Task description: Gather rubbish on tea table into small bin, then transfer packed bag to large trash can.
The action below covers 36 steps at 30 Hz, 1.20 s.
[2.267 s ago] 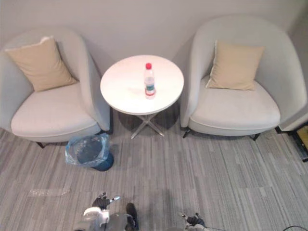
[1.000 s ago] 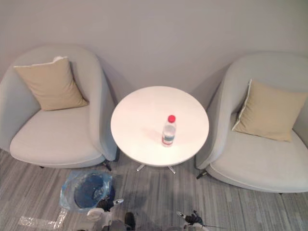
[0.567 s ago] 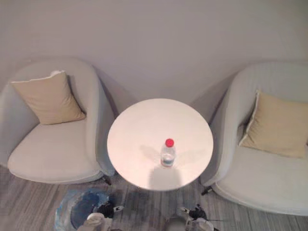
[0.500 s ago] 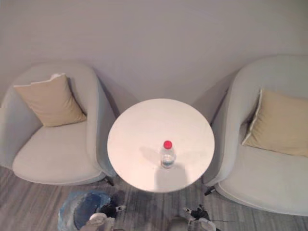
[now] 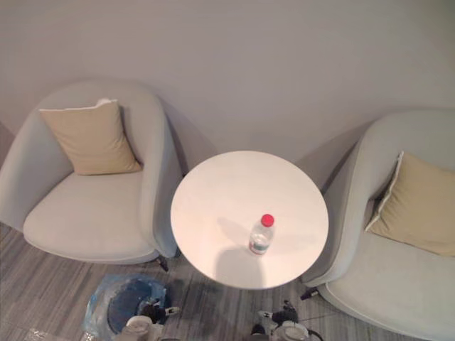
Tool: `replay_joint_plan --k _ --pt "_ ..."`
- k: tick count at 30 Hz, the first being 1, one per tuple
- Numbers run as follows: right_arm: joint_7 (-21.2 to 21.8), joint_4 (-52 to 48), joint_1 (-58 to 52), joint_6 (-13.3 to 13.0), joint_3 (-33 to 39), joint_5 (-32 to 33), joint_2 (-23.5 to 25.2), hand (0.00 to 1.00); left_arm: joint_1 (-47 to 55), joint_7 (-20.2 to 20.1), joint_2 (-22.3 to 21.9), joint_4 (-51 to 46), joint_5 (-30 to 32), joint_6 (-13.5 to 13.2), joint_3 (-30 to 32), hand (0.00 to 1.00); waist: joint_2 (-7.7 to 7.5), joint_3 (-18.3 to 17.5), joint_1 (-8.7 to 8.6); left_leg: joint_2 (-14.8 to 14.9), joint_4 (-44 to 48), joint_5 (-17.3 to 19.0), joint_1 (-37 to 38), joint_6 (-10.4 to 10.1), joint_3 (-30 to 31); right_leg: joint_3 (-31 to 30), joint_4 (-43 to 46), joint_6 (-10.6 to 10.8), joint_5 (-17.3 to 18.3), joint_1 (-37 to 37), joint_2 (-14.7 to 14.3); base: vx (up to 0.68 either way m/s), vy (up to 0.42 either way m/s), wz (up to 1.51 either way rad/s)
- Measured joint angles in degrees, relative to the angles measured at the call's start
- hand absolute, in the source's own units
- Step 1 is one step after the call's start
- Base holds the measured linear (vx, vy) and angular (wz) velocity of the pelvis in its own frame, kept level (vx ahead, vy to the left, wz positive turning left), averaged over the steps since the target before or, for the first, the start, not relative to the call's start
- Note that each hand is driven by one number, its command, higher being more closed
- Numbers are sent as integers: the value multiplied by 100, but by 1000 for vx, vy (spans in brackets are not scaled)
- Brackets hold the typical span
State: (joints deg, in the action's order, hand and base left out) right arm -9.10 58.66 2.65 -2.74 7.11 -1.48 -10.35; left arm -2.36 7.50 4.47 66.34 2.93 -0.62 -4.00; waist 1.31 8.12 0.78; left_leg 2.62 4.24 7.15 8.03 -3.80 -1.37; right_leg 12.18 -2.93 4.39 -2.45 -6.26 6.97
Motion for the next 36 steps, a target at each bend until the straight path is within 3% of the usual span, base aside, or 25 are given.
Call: replay_joint_plan --k 2,4,8,17,31,36 --pt "77 -1310 -532 71 -127 -37 -362 0 14 -14 18 -13 -4 -49 -44 0 5 -12 6 -3 -93 1 -87 -1 71 70 -160 11 -125 26 -8 -113 7 21" --pt "159 -2680 -1218 -135 -123 -90 -342 0 39 1 50 -66 -8 -22 -35 0 -13 -8 -61 8 -123 -43 -179 7 50 11 -216 -11 -215 111 -29 -133 -19 -12" --pt "141 -3555 -1912 -375 -177 -448 6 0 106 6 4 -55 43 -33 -124 0 24 -50 -146 56 -158 -58 -140 -24 -17 -83 -224 -12 -248 127 -83 -79 -25 -15" --pt "3 -4250 -1968 -580 -161 -1198 29 0 155 5 4 -129 159 -119 -215 0 45 -63 -145 161 -222 -18 -110 -154 -31 -120 -255 -16 -226 148 -178 -30 -8 -3" --pt "-117 -4262 -1342 -580 -332 -1195 21 0 183 7 8 -222 260 -119 -269 0 83 -80 -91 167 -304 -74 -105 -135 161 57 -231 -58 -205 140 -197 38 8 6" --pt "-105 -4257 -1074 -579 -458 -918 3 0 188 10 14 -259 257 -123 -268 0 85 -22 -78 157 -329 -138 -205 -126 326 220 -264 -48 -192 133 -179 -73 -15 15"
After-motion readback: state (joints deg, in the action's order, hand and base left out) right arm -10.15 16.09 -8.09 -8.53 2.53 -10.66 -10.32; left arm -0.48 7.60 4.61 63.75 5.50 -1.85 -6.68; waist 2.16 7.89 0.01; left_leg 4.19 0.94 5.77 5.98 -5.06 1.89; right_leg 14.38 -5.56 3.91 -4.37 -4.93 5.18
